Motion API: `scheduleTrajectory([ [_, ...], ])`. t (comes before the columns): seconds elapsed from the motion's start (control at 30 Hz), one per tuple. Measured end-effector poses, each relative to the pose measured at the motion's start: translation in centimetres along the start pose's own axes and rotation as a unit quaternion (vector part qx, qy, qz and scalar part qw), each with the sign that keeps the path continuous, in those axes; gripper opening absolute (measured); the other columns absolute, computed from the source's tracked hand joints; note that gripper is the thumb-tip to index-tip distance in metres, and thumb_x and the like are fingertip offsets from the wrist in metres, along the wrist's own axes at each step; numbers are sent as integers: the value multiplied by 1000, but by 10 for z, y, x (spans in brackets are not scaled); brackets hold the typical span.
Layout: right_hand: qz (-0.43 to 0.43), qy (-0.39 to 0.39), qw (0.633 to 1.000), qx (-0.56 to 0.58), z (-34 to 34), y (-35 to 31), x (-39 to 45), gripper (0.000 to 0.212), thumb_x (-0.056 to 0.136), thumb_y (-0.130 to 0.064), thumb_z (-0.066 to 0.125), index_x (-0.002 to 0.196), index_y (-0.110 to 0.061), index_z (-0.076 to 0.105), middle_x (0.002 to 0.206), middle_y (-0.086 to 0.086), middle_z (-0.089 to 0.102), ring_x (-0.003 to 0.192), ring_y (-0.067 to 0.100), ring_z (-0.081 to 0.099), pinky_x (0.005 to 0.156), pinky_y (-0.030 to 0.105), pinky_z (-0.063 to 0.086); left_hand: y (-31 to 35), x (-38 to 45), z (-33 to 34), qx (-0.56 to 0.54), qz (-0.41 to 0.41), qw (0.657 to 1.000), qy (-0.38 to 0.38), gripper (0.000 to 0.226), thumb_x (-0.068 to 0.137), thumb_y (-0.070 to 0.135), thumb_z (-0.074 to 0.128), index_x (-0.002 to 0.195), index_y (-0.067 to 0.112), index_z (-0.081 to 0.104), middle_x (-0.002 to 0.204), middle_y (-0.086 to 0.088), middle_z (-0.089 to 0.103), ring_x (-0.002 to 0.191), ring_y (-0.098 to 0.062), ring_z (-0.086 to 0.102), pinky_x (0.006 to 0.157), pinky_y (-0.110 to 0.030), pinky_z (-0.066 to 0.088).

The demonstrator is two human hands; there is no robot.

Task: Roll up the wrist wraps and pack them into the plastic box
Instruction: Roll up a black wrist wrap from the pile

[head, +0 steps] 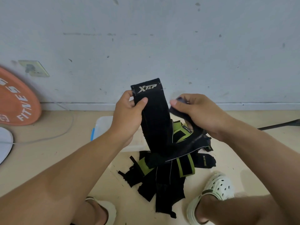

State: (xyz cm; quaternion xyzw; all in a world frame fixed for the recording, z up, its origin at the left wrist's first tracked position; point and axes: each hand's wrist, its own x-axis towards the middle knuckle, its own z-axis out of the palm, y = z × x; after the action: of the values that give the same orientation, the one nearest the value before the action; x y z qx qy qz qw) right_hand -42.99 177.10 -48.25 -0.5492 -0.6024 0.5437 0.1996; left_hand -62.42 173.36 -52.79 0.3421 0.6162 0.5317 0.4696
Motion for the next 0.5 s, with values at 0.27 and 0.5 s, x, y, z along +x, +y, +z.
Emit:
scheduleTrajectory([
  [0.27, -23, 36, 999, 7, 23, 5, 2, 24, 95, -41, 72, 84, -19, 74, 67, 7, 73, 47, 25, 49, 50, 28, 43, 10, -2, -2, -23, -16, 999, -35, 30, 100, 32, 67, 127, 23, 60, 105, 2, 80, 100, -19, 76, 95, -47, 60],
  [0.5, -2, 27, 995, 93, 10, -1, 6, 22, 98, -35, 68, 101, -15, 78, 86, 17, 74, 34, 9, 37, 37, 19, 34, 4, -6, -2, 40, -18, 996, -77, 56, 97, 16, 72, 145, 31, 48, 109, 2, 79, 95, -13, 77, 83, -31, 60],
])
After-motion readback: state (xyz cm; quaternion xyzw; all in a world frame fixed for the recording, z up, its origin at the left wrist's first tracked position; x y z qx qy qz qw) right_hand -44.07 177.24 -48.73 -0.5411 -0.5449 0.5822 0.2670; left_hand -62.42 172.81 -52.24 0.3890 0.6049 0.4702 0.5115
